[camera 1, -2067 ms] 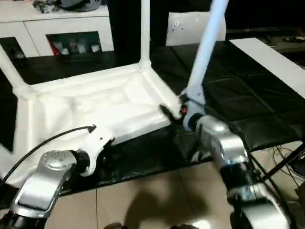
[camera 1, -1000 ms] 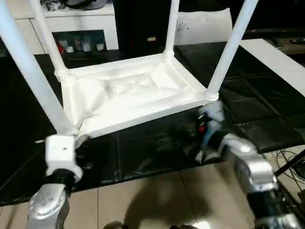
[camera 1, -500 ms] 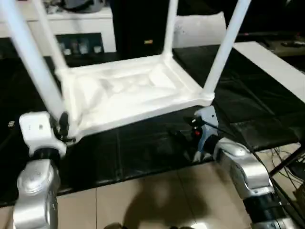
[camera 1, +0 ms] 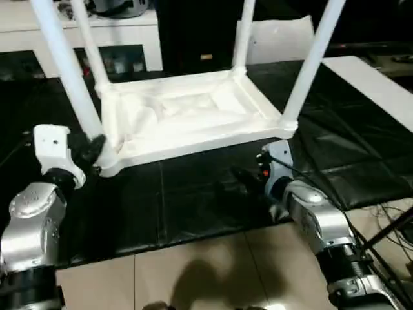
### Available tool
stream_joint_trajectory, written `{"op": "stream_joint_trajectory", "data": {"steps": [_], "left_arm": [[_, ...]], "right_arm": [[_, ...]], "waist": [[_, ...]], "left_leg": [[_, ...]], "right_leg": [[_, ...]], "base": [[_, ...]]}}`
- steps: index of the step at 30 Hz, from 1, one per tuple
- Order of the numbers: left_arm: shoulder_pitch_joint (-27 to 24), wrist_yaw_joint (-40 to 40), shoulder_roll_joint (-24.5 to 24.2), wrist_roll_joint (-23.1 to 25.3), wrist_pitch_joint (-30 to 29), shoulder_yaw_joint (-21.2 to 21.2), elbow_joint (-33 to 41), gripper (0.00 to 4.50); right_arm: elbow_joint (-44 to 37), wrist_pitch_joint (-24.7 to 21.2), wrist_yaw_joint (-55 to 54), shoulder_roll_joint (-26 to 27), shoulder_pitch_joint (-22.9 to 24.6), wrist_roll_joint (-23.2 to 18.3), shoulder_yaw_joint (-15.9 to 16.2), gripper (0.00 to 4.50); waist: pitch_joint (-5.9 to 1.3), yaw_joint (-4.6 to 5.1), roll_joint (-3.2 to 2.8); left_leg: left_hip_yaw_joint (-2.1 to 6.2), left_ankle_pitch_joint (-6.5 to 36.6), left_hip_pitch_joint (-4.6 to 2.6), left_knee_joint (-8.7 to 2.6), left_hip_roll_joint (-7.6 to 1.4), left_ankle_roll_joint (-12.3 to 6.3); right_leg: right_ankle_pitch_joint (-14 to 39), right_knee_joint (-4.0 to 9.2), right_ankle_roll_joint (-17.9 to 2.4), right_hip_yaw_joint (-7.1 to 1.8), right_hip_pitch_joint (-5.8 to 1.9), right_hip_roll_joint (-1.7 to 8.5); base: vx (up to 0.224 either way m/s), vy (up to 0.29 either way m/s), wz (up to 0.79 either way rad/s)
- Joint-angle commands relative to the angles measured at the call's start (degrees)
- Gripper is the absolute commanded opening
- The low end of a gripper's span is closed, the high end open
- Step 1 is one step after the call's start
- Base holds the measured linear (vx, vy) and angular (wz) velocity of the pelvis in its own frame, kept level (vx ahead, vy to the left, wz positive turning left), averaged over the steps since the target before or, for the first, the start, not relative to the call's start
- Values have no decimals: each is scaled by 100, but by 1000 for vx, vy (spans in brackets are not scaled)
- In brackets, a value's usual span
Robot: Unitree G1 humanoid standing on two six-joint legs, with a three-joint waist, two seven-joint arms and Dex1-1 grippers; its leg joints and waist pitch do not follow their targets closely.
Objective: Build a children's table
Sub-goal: Rotate table base
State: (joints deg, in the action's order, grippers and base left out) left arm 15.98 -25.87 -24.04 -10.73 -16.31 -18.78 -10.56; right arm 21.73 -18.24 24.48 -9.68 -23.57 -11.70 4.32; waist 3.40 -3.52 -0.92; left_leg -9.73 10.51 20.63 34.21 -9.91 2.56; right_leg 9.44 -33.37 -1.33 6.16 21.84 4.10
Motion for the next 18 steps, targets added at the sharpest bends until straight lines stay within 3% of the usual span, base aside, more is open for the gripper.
{"op": "stream_joint_trajectory", "data": {"steps": [1,3,4,5,6,8,9,10,11,12,13,14,16,17,18], "left_arm": [[160,-336,-89,-105,75,120,-338,262],[376,-562,-222,-225,151,74,-689,275],[440,-618,-324,-145,237,120,-836,288],[522,-712,-393,-166,227,109,-970,299],[621,-794,-483,-149,246,122,-1140,306],[770,-912,-619,-65,424,174,-1446,314],[875,-1052,-656,-97,440,189,-1608,314],[1096,-1393,-688,-183,519,237,-1907,341],[1205,-1561,-700,-215,595,275,-2058,349],[1205,-1561,-700,-215,595,275,-2058,352],[1418,-2266,-651,-476,503,417,-2120,356],[1471,-2461,-633,-564,441,451,-2122,356],[1553,-3027,-631,-775,176,647,-2016,356],[1561,-3562,-693,-871,-96,944,-1807,356],[1561,-3607,-699,-879,-120,969,-1788,356]], "right_arm": [[12,140,161,-16,-84,-80,-22,450],[-71,182,359,-46,-29,-84,33,450],[-120,154,430,-57,-3,-103,48,450],[-182,151,532,-75,29,-122,82,450],[-246,140,649,-98,65,-143,120,450],[-308,125,798,-125,103,-172,168,450],[-296,160,845,-138,104,-153,194,450],[-158,205,840,-139,50,-72,211,450],[-71,208,819,-133,14,-24,208,450],[-71,208,819,-133,14,-24,208,450],[354,184,533,-140,-203,245,229,450],[465,185,464,-143,-264,313,233,450],[776,142,238,-142,-458,424,198,450],[1187,42,-94,-148,-711,542,145,450],[1221,37,-120,-149,-731,552,141,450]], "waist": [[-393,9,-65],[-408,-8,-68],[-415,-21,-76],[-409,-16,-54],[-415,-21,-71],[-391,-16,-63],[-387,-7,-18],[-379,-8,-37],[-372,-14,-7],[-360,-18,-21],[-356,-10,22],[-365,-18,-16],[-355,-43,7],[-363,-67,24],[-373,-71,23]], "left_leg": [[145,1758,-90,-473,-331,70],[116,1578,-91,-453,-319,18],[130,1433,-59,-456,-332,-9],[127,1396,-47,-457,-331,-38],[130,1386,-51,-453,-332,-46],[135,1514,-40,-468,-333,-26],[135,1529,-33,-472,-339,-17],[134,1582,-41,-469,-336,26],[122,1636,-63,-459,-320,43],[127,1676,-64,-464,-318,54],[141,1707,-59,-482,-336,105],[135,1785,-101,-480,-345,200],[113,1848,-127,-478,-354,269],[109,1817,-116,-488,-364,280],[112,1732,-114,-493,-371,301]], "right_leg": [[1610,381,-855,-389,-146,479],[1335,350,-976,-398,-141,467],[1174,310,-1030,-395,-173,482],[1153,318,-1031,-393,-173,476],[1173,301,-1037,-392,-180,483],[1428,327,-979,-396,-185,492],[1496,335,-972,-401,-188,503],[1679,340,-960,-406,-179,514],[1950,374,-914,-414,-157,524],[2057,394,-902,-414,-144,525],[2135,385,-890,-416,-145,530],[2200,389,-954,-417,-112,534],[2072,373,-1056,-435,-80,530],[1966,346,-1079,-443,-103,538],[1867,312,-1109,-450,-102,547]], "base": [[0,0,0],[0,0,0],[0,0,0],[0,0,0],[0,0,0],[0,0,0],[0,0,0],[0,0,0],[0,0,0],[0,0,0],[0,0,0],[0,0,0],[0,0,0],[0,0,0],[0,0,0]]}}
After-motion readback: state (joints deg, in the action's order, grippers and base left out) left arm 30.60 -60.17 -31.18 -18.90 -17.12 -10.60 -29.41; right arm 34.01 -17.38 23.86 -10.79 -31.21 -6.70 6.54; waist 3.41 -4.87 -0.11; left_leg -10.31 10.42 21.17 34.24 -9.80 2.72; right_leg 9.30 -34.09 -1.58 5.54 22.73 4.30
